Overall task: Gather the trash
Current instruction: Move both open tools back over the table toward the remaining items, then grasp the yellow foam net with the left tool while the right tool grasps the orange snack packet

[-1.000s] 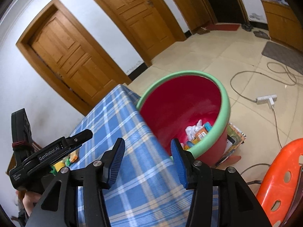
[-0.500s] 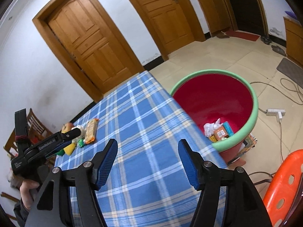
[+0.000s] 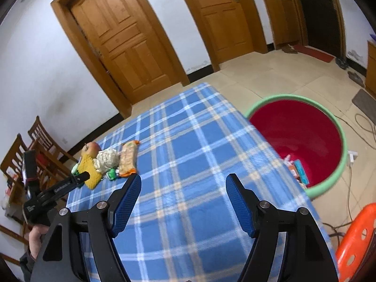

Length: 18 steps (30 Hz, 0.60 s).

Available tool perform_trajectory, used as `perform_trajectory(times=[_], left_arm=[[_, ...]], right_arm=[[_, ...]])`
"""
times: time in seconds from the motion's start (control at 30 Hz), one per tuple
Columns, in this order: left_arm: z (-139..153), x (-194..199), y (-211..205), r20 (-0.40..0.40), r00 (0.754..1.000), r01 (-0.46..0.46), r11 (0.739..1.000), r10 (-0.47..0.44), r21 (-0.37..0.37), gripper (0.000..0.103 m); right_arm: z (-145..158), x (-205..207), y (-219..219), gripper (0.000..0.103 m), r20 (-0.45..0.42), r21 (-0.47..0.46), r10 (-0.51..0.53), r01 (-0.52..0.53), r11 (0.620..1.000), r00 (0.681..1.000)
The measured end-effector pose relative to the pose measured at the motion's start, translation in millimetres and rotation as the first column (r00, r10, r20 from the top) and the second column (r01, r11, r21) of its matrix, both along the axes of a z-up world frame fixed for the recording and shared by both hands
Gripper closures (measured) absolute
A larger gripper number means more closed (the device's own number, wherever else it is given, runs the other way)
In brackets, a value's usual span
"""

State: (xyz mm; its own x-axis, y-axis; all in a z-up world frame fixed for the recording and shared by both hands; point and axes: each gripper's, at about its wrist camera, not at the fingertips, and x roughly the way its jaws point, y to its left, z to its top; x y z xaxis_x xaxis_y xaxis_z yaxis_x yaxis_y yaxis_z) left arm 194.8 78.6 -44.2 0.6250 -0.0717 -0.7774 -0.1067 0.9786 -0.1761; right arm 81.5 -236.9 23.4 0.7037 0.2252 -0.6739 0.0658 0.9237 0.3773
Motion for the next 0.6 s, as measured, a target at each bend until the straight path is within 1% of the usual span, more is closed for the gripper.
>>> perform_trajectory(times=[0.2,0.33,0.43,0.53,0.6], left_arm=[[-20,11,17,-0.014,0.998,-0.068,0.997,0.067,-0.045,0.036],[-33,13,23,-0.025,0.997,-0.074,0.991,0.072,-0.115,0.036],[-36,13,25,0.007,0.998,-0.068,0.987,0.07,-0.145,0.036],[-36,14,27,0.027,0.998,-0.055,0.983,0.06,-0.174,0.036],[-37,15,28,0.037,0.997,-0.054,0.983,0.061,-0.176,0.036]], right_arm=[[1,31,36,0.026,0.01,-0.034,0.065,-0.065,0.997,0.998],[-6,52,61,0.026,0.004,-0.054,0.118,-0.118,0.992,0.993],[-15,68,78,0.026,-0.014,-0.056,0.159,-0.16,0.986,0.987],[-27,84,95,0.026,-0.043,-0.079,0.191,-0.194,0.978,0.981],[-37,94,105,0.026,-0.071,-0.094,0.21,-0.217,0.972,0.975]])
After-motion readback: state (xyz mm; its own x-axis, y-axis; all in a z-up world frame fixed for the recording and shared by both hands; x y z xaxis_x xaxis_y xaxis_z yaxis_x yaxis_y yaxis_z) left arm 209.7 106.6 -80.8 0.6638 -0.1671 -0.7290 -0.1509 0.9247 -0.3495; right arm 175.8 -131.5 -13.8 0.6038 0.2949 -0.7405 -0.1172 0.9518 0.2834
